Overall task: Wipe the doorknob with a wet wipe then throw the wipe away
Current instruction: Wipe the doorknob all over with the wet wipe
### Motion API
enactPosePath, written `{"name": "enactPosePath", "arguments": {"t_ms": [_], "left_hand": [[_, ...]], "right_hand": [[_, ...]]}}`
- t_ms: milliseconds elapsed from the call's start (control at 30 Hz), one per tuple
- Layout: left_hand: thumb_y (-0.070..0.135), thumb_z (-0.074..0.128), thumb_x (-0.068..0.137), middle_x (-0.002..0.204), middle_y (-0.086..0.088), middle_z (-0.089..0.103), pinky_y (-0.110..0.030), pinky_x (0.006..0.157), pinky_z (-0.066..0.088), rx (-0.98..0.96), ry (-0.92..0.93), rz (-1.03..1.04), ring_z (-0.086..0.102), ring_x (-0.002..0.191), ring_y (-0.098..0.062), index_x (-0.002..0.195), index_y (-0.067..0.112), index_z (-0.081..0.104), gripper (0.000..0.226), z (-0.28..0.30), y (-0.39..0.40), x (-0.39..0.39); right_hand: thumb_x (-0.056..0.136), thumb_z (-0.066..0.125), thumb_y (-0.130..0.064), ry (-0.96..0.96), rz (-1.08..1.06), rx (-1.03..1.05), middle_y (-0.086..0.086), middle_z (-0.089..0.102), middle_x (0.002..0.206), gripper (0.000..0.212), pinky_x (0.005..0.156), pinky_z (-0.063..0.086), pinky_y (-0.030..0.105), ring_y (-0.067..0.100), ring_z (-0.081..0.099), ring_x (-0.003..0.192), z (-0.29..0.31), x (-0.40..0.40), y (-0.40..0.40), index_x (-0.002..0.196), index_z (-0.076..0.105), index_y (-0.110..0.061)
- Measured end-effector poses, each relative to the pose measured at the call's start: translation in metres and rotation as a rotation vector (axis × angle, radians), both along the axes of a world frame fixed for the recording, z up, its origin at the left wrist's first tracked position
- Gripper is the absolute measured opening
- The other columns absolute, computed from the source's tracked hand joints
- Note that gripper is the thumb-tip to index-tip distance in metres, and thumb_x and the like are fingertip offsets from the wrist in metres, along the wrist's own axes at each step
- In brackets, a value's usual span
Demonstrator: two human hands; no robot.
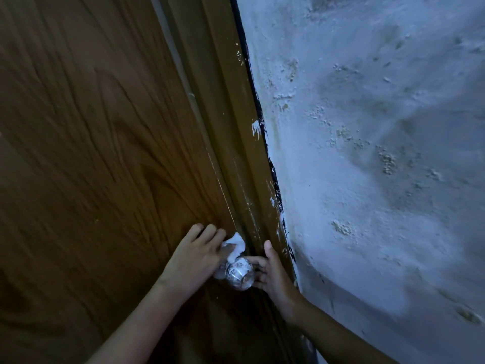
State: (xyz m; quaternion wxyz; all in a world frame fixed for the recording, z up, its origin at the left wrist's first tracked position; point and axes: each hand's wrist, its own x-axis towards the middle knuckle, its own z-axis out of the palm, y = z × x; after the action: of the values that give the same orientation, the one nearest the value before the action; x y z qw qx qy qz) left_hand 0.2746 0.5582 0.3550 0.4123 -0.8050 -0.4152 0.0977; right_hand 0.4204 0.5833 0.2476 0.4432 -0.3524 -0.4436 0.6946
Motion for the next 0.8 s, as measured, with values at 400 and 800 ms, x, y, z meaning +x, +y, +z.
{"name": "enactPosePath", "arguments": {"t_ms": [400, 800], "left_hand": [[0.042, 0.086, 0.037, 0.084, -0.002, 0.068, -0.037, 0.074, 0.030, 0.053, -0.112, 0.068, 0.061, 0.076, -0.022, 0.095, 0.029, 0.073, 0.061, -0.015, -0.005, 0.010], [0.015, 0.048, 0.072, 0.084, -0.002, 0.065, -0.036, 0.075, 0.031, 0.214, -0.189, -0.087, 0.039, 0.082, -0.023, 0.094, 0.025, 0.071, 0.033, -0.039, -0.029, -0.039]], "right_hand": [[0.081, 0.018, -0.063, 0.008, -0.013, -0.023, -0.014, 0.072, 0.083, 0.062, 0.067, 0.047, 0.020, 0.001, 0.067, 0.082, 0.002, 0.000, -0.002, 0.083, 0.068, -0.025], [0.083, 0.019, -0.062, 0.027, -0.029, -0.045, -0.012, 0.073, 0.082, 0.065, 0.069, 0.048, 0.025, 0.005, 0.067, 0.083, 0.004, 0.001, -0.002, 0.082, 0.070, -0.023]]}}
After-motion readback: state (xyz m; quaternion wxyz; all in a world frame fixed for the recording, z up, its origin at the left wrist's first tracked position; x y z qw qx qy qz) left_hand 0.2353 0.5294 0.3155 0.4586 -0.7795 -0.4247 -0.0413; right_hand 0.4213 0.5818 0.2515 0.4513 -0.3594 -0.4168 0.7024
